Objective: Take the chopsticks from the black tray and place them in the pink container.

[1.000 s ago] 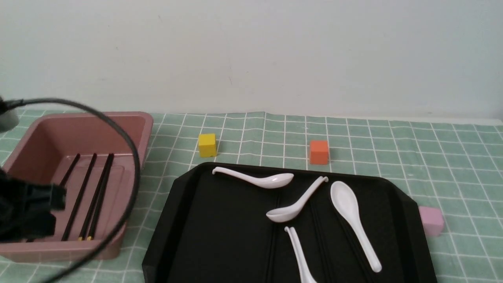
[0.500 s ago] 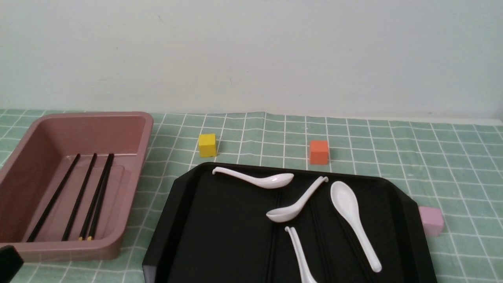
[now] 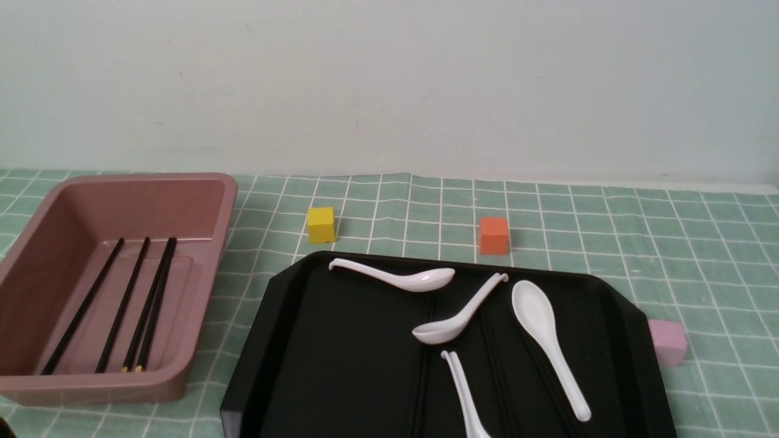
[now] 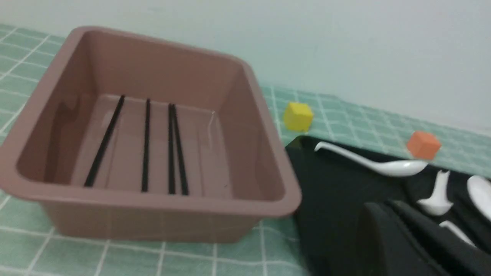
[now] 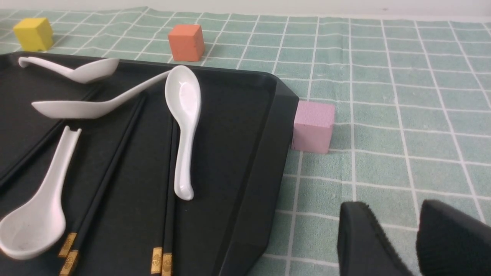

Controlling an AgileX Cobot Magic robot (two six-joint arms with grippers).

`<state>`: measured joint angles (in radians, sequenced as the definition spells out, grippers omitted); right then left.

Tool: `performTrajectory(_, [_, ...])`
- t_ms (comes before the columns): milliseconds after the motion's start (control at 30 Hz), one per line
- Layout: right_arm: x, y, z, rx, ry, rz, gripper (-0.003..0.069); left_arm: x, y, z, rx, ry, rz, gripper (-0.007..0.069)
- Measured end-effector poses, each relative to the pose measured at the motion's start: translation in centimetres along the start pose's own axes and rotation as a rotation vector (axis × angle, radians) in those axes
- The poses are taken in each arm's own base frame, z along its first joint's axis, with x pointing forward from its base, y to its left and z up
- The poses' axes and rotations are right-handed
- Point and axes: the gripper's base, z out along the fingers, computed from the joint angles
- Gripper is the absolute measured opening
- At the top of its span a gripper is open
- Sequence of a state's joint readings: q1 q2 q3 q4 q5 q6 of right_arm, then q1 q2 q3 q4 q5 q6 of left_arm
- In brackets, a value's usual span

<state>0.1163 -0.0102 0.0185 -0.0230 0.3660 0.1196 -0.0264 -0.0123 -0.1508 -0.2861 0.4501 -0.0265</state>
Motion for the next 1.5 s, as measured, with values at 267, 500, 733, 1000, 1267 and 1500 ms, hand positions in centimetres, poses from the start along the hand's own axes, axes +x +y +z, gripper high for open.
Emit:
performTrajectory(267, [0.0, 0.0, 0.0, 0.000, 0.000, 0.000, 0.0240, 4.4, 2.2, 1.6, -0.106, 0.110, -0.007, -0.0013])
performTrajectory(500, [0.0, 0.0, 0.0, 0.000, 0.000, 0.000, 0.0240, 4.7, 2.5, 1.8, -0.125, 0.097, 0.004, -0.0013])
performTrajectory(733, [0.0, 0.0, 0.0, 0.000, 0.000, 0.000, 0.0240, 4.8, 2.5, 1.8, -0.127, 0.099, 0.004, -0.0013])
performTrajectory(1000, [0.0, 0.0, 0.0, 0.000, 0.000, 0.000, 0.0240, 4.8, 2.5, 1.8, -0.127, 0.099, 0.004, -0.0009])
performTrajectory(1267, [0.0, 0.0, 0.0, 0.000, 0.000, 0.000, 0.0240, 4.8, 2.5, 1.8, -0.127, 0.099, 0.004, -0.0001])
performTrajectory(1500, [0.0, 0.0, 0.0, 0.000, 0.000, 0.000, 0.0240, 4.8, 2.5, 1.8, -0.127, 0.099, 0.004, -0.0001])
